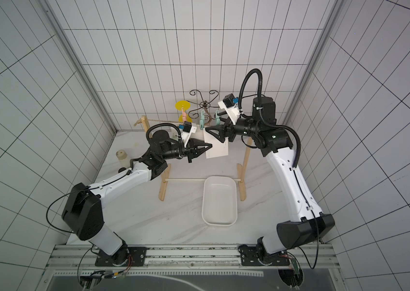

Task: Remove the postcards from the strings
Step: Remove the clamp from the clothesline.

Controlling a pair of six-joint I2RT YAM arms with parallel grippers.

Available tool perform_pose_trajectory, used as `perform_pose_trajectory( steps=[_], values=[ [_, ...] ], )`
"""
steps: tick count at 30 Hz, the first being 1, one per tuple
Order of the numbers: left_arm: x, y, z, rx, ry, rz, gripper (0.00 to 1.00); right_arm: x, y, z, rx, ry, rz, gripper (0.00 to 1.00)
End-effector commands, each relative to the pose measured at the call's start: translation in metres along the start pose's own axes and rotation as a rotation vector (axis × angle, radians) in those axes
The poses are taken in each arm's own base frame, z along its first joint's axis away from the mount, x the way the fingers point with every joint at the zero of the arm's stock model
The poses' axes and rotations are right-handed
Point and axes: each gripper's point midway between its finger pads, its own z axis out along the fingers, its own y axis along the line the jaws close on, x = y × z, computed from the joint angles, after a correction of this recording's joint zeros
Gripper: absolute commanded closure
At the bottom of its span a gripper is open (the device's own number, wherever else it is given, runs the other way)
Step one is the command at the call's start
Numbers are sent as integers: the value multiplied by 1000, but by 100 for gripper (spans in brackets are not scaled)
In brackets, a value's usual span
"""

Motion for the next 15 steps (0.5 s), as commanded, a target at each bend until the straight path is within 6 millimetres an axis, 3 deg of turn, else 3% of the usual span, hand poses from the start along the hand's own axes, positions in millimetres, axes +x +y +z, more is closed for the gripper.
perform_pose_trajectory(
  steps=[1, 5, 15],
  values=[
    [-5, 2, 1, 22, 3, -9, 100, 4, 12, 3, -55, 1, -20, 26],
    [-4, 2, 1, 33, 8, -17, 100, 4, 13, 1, -56, 1, -31, 30],
    [-1, 1, 2, 59, 23, -34, 100, 2, 9, -9, -87, -20, -24, 28]
  ],
)
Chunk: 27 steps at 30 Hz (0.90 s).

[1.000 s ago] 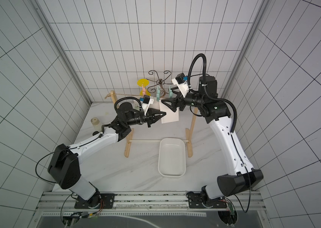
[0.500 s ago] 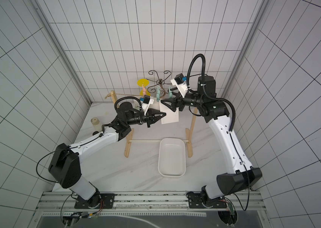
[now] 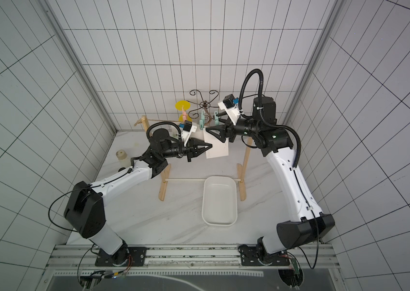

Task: Remove the postcards from the strings
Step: Remove the clamp from the clothesline.

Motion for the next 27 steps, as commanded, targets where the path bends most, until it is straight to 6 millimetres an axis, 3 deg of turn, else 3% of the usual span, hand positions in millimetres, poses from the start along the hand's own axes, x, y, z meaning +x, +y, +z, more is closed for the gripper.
perform_pose_trajectory(
  steps=[1, 27],
  values=[
    [-3, 1, 1, 17, 7, -15, 100, 2, 7, -6, -64, -13, -3, 28],
    [-3, -1, 1, 40, 21, -28, 100, 4, 5, -8, -125, -31, 11, 45]
  ],
)
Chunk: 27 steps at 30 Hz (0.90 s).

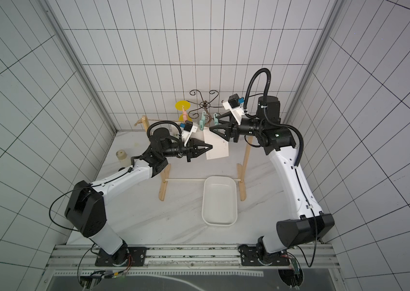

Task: Remove the postcards from the strings
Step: Remove the clamp from the clothesline.

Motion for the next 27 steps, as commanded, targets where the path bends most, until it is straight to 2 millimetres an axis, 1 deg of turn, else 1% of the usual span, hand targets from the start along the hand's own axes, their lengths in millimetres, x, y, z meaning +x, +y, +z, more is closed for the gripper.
perform_pose_trajectory(
  steps=[1, 4, 15, 27],
  values=[
    [-5, 2, 1, 8, 0, -11, 100, 6, -1, 0, -32, 3, 2, 44],
    [-4, 2, 1, 11, 4, -15, 100, 6, -2, -1, -33, 1, 0, 43],
    [-3, 1, 1, 26, 17, -23, 100, 2, -5, -3, -58, -15, -9, 45],
    [-2, 0, 2, 39, 24, -27, 100, -1, -4, -6, -80, -27, -16, 46]
  ],
)
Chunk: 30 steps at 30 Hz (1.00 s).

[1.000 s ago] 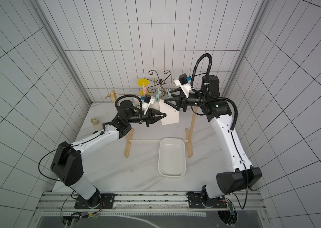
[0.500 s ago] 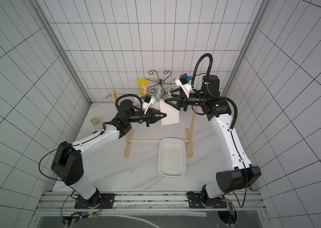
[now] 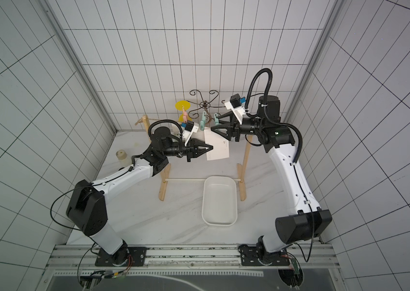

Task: Remove the postcards from the strings
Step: Remove the clamp from the clothesline.

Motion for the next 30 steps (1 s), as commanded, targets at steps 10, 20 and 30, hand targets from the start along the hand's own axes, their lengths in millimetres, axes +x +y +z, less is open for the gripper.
perform_pose_trajectory(
  steps=[10, 20, 30],
  values=[
    [-5, 2, -1, 8, 4, -13, 100, -9, 5, -5, -42, -21, -25, 53],
    [-6, 1, -1, 10, 6, -13, 100, -9, 4, -5, -46, -24, -20, 57],
    [-6, 0, -1, 13, 7, -13, 100, -7, 3, -4, -50, -25, -10, 63]
  ],
)
